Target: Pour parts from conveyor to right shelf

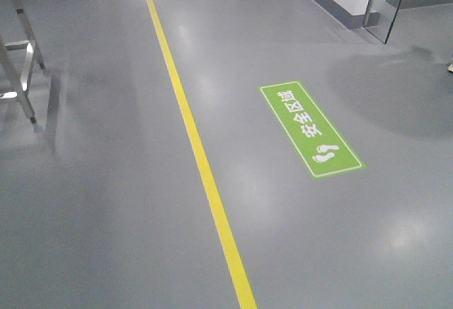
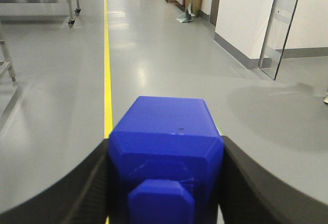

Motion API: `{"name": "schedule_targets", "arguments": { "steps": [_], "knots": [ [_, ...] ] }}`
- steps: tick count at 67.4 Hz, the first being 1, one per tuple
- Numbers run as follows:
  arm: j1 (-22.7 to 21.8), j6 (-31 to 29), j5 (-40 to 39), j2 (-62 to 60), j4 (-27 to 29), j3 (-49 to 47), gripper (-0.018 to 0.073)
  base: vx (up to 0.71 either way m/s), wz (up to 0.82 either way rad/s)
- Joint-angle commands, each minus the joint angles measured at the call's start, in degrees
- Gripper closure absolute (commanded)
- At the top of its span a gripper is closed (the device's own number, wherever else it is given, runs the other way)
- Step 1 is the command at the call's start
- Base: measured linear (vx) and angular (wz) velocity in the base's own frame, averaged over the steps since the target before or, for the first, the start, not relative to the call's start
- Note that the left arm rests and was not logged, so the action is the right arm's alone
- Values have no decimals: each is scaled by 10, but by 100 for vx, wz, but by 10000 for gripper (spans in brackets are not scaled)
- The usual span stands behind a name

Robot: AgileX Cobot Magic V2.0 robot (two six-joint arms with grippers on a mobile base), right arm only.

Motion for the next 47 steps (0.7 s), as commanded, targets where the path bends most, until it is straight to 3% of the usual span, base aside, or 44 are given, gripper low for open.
{"name": "schedule_targets", "arguments": {
  "steps": [1, 47],
  "knots": [
    [-2, -2, -45, 7, -8, -14, 566, 62, -8],
    [-2, -2, -45, 7, -8, -14, 566, 64, 1]
  ]
}}
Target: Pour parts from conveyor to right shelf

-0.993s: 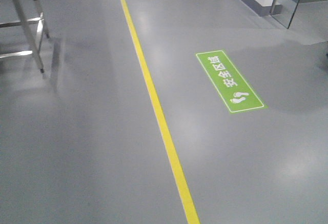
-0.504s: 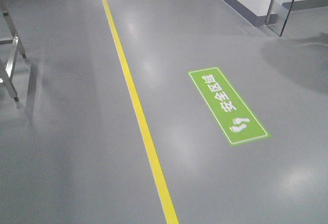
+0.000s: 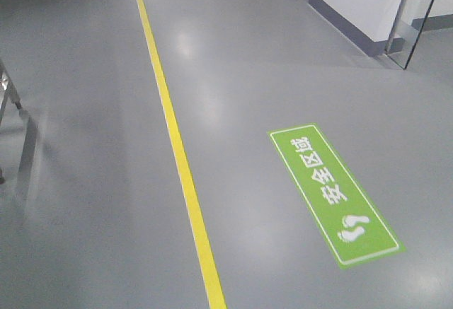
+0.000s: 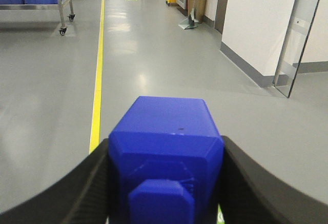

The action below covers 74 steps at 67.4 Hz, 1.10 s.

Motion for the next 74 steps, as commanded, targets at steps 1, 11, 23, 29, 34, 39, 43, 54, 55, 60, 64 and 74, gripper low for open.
{"name": "schedule_targets", "arguments": {
  "steps": [1, 11, 23, 29, 34, 39, 43, 54, 55, 60, 64, 74],
  "knots": [
    [-2, -2, -45, 7, -8, -14, 566, 66, 1],
    [-2, -2, -45, 7, -8, -14, 566, 66, 1],
    [-2, -2, -44, 7, -8, -14, 566, 66, 3],
    [-2, -2, -44, 7, -8, -14, 566, 65, 6],
    [-2, -2, -44, 7, -8, -14, 566, 65, 9],
    [-2, -2, -44, 7, -8, -14, 566, 65, 12],
    [-2, -2, -44, 7, -8, -14, 566, 66, 15],
    [-2, -2, -44, 7, -8, -14, 566, 66, 19],
    [-2, -2, -44, 7, -8, -14, 566, 66, 23],
    [-2, -2, -44, 7, -8, -14, 566, 66, 25],
    [-2, -2, -44, 7, -8, -14, 566, 66, 25],
    [-2, -2, -44, 7, -8, -14, 566, 65, 23]
  ]
}}
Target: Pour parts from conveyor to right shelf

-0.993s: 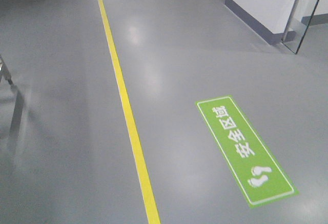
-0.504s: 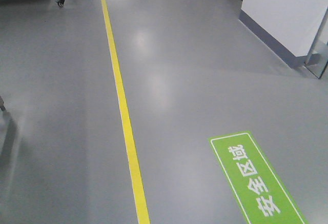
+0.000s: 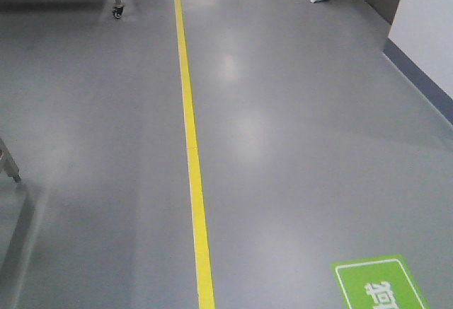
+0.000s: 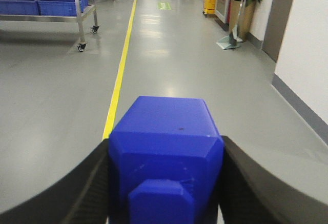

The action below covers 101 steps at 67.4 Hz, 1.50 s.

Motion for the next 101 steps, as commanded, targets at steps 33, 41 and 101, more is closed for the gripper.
{"name": "schedule_targets", "arguments": {
  "steps": [33, 41, 101],
  "knots": [
    [-2, -2, -46, 7, -8, -14, 566, 65, 10],
    [-2, -2, -46, 7, -8, -14, 566, 65, 1],
    [-2, -2, -46, 7, -8, -14, 566, 62, 11]
  ]
}}
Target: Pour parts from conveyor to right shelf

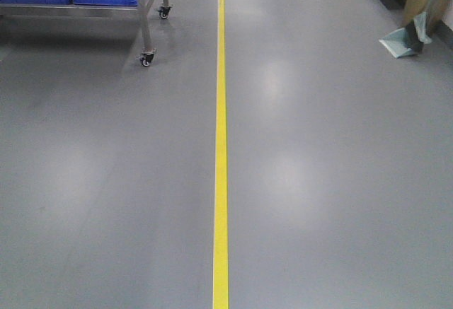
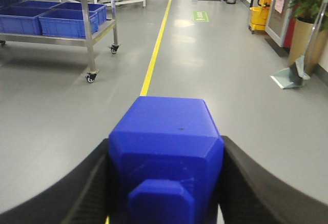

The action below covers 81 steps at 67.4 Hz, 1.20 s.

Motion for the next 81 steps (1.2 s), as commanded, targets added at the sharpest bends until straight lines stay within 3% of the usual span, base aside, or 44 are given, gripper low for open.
{"name": "schedule_targets", "arguments": {
  "steps": [1, 44, 81],
  "knots": [
    [-2, -2, -46, 7, -8, -14, 566, 64, 16],
    [-2, -2, -45, 7, -8, -14, 566, 63, 19],
    [-2, -2, -46, 7, -8, -14, 566, 64, 47]
  ]
}}
